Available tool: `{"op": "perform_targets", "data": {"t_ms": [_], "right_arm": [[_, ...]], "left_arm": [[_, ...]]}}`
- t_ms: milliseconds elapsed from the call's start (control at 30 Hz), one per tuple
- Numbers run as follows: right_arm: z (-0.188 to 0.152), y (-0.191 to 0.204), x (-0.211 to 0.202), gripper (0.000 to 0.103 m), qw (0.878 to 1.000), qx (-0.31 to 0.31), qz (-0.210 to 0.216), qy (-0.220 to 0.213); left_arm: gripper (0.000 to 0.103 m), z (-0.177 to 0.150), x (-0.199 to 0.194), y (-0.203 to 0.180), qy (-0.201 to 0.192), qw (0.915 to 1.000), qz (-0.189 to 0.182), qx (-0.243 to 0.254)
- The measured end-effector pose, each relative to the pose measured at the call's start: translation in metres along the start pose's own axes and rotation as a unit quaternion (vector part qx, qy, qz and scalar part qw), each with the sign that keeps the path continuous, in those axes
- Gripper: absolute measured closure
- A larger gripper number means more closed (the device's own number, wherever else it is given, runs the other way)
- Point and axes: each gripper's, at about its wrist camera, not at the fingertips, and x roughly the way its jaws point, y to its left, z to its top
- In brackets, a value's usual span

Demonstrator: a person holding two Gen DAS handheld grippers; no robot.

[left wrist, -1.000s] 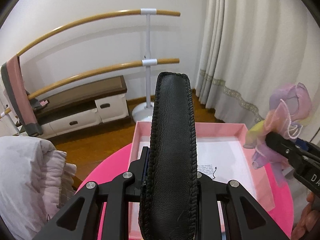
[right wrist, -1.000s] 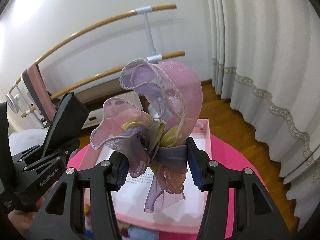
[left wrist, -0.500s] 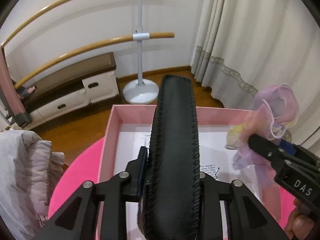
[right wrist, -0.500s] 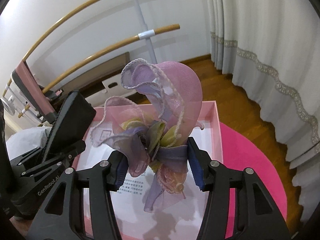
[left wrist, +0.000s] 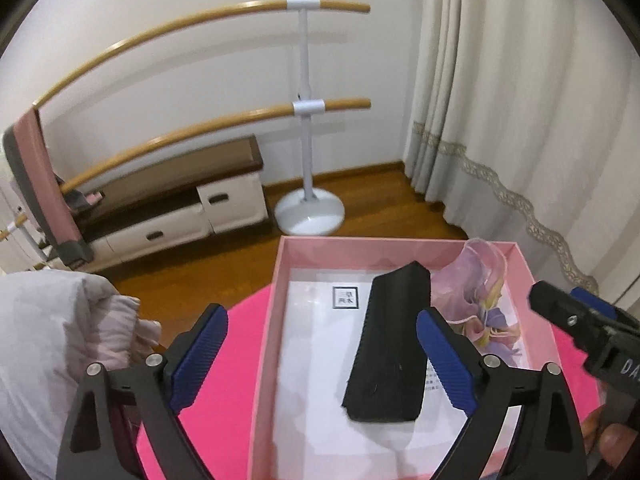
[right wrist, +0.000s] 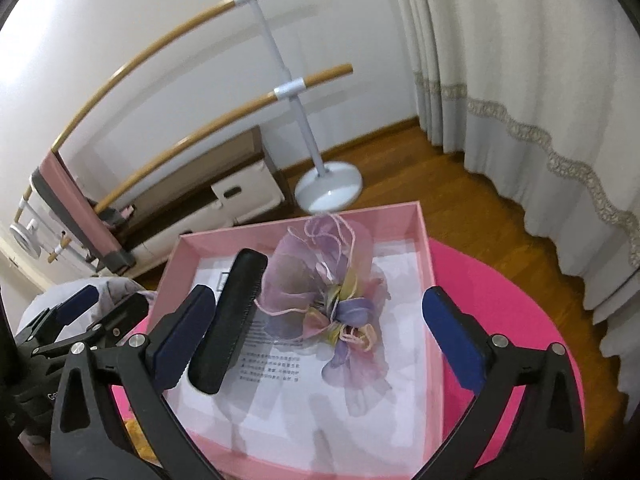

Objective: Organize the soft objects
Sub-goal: 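Withdraw both tools from the box back over the table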

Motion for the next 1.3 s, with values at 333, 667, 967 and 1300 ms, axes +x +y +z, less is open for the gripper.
{"op": "perform_targets", "data": {"t_ms": [333,667,967,1300], "right_arm": [[-0.02,0.015,-0.091,0.0,0.997,-0.018,-0.014,-0.071],[-0.069,0.029,-0.165,0.0,0.992,-0.027,-0.026,-0.124],[-0.115,0.04,-0.212,0.0,0.986,-0.039,-0.037,-0.158],[-0.152,0.048,-0.238,0.0,0.984,-0.043,-0.041,-0.167]], "left_arm": [[0.002,-0.024,-0.065,-0.004,-0.079,0.9966,0.022,0.012],[0.0,-0.088,-0.123,0.006,-0.134,0.991,0.0,0.003],[0.0,-0.157,-0.168,0.022,-0.156,0.9878,0.005,0.002],[0.0,-0.218,-0.232,0.027,-0.191,0.9816,0.008,0.007]]}}
